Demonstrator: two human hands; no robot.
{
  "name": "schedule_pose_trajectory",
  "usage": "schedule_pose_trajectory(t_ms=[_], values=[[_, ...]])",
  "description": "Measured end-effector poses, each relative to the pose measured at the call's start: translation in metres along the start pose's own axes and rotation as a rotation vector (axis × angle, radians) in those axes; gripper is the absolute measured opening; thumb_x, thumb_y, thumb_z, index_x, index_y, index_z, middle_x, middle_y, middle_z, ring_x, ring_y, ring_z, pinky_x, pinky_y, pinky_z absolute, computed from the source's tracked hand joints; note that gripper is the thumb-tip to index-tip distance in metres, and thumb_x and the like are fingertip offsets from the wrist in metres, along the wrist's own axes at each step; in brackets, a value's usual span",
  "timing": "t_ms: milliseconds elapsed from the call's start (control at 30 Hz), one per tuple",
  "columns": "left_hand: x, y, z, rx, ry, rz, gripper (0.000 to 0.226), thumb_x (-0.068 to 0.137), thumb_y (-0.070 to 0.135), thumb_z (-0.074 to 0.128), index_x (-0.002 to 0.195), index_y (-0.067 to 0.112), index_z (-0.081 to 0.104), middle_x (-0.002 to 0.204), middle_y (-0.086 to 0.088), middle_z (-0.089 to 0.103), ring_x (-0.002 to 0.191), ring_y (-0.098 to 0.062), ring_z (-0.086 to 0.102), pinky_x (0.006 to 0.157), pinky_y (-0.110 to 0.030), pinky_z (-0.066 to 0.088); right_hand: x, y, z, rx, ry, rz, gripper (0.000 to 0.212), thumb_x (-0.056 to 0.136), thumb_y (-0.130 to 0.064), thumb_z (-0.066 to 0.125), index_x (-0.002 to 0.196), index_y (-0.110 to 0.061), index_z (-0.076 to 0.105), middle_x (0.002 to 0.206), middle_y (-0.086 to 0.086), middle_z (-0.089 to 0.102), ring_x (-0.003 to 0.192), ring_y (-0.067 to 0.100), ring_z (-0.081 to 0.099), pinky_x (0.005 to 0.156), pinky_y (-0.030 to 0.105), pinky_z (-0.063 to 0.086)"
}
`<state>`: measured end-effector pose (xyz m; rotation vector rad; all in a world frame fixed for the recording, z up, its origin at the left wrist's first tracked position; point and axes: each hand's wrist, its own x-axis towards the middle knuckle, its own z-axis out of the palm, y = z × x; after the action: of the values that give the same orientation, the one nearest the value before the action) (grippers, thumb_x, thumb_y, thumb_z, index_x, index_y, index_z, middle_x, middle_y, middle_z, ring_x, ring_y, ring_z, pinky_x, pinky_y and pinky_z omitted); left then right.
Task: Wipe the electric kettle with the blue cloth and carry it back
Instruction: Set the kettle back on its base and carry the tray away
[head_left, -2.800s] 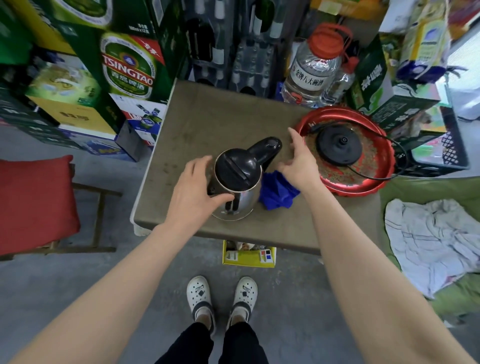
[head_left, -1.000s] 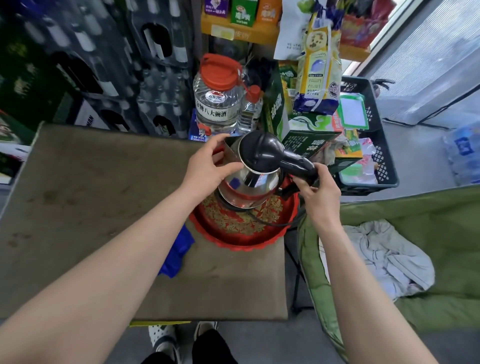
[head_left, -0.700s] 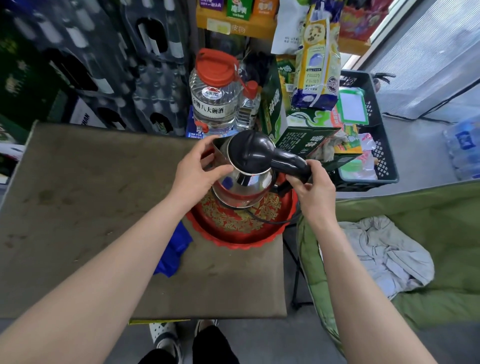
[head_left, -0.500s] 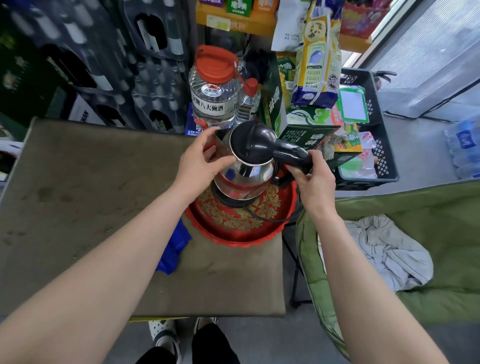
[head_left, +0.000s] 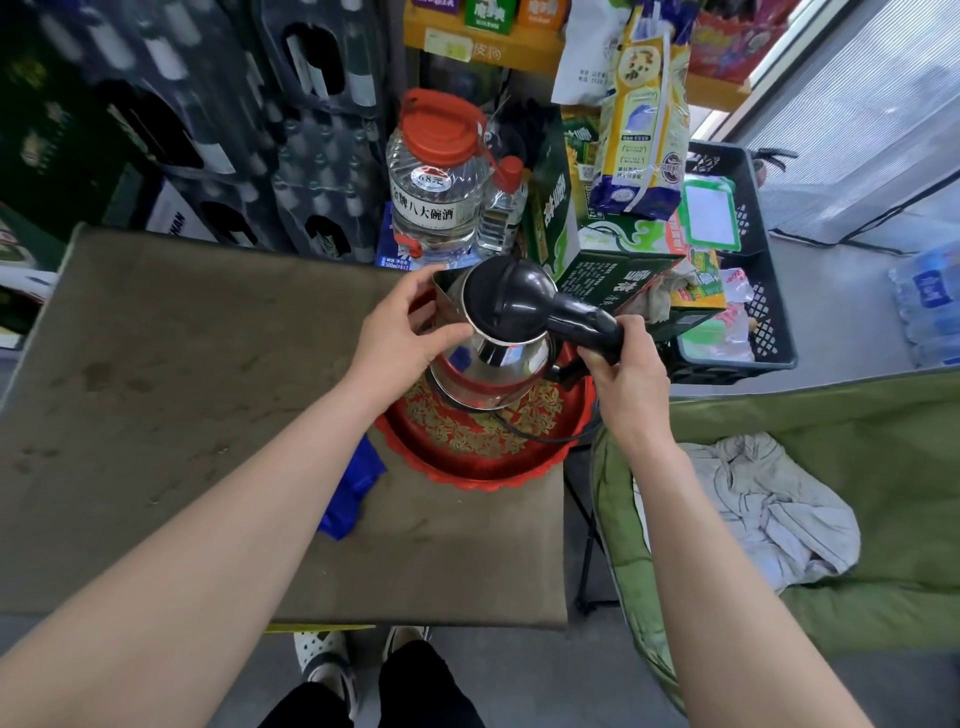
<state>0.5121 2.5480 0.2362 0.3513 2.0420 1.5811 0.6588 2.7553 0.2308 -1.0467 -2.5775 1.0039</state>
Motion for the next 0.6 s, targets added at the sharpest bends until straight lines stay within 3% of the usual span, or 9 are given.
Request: schedule_pose_trajectory(t_ms=[200, 333, 467, 600], values=[[0.001, -0.014, 0.005, -0.050, -0.097, -0.042, 0.095, 0.074, 0.026, 0.082, 0.151, 0.029, 0.027, 0.154, 0.002, 0.038, 0.137, -0.008, 0.039, 0.111, -0.028, 0.037, 0.002, 0.000, -0.002, 0.033, 0.000, 0.065, 0.028, 0.089, -0.021, 0.074, 0.109, -0.026, 0.055, 0.102, 0.001, 0.066, 0.093, 0.030, 0.064, 0.087, 0.047, 0.053], [0.007, -0.015, 0.013, -0.056, -0.140, -0.031, 0.101, 0.074, 0.022, 0.082, 0.153, 0.031, 0.021, 0.157, 0.004, 0.033, 0.140, -0.007, 0.034, 0.115, -0.029, 0.033, 0.005, 0.004, -0.004, 0.047, 0.016, 0.081, 0.022, 0.092, -0.018, 0.071, 0.104, -0.022, 0.053, 0.094, 0.002, 0.065, 0.092, 0.029, 0.063, 0.078, 0.034, 0.044], [0.014, -0.012, 0.016, -0.052, -0.149, -0.035, 0.103, 0.073, 0.021, 0.083, 0.153, 0.029, 0.019, 0.157, 0.000, 0.032, 0.139, -0.009, 0.035, 0.113, -0.029, 0.033, 0.006, 0.005, -0.006, 0.020, 0.017, 0.119, 0.026, 0.094, -0.020, 0.069, 0.113, -0.016, 0.051, 0.094, 0.007, 0.067, 0.088, 0.031, 0.062, 0.077, 0.034, 0.042], [0.011, -0.012, 0.010, -0.032, -0.119, -0.014, 0.100, 0.073, 0.019, 0.083, 0.153, 0.025, 0.023, 0.155, 0.002, 0.036, 0.140, -0.012, 0.037, 0.111, -0.025, 0.036, 0.003, 0.002, -0.006, 0.007, -0.009, 0.090, 0.025, 0.093, -0.020, 0.070, 0.110, -0.017, 0.052, 0.091, 0.007, 0.068, 0.085, 0.029, 0.063, 0.073, 0.031, 0.041]])
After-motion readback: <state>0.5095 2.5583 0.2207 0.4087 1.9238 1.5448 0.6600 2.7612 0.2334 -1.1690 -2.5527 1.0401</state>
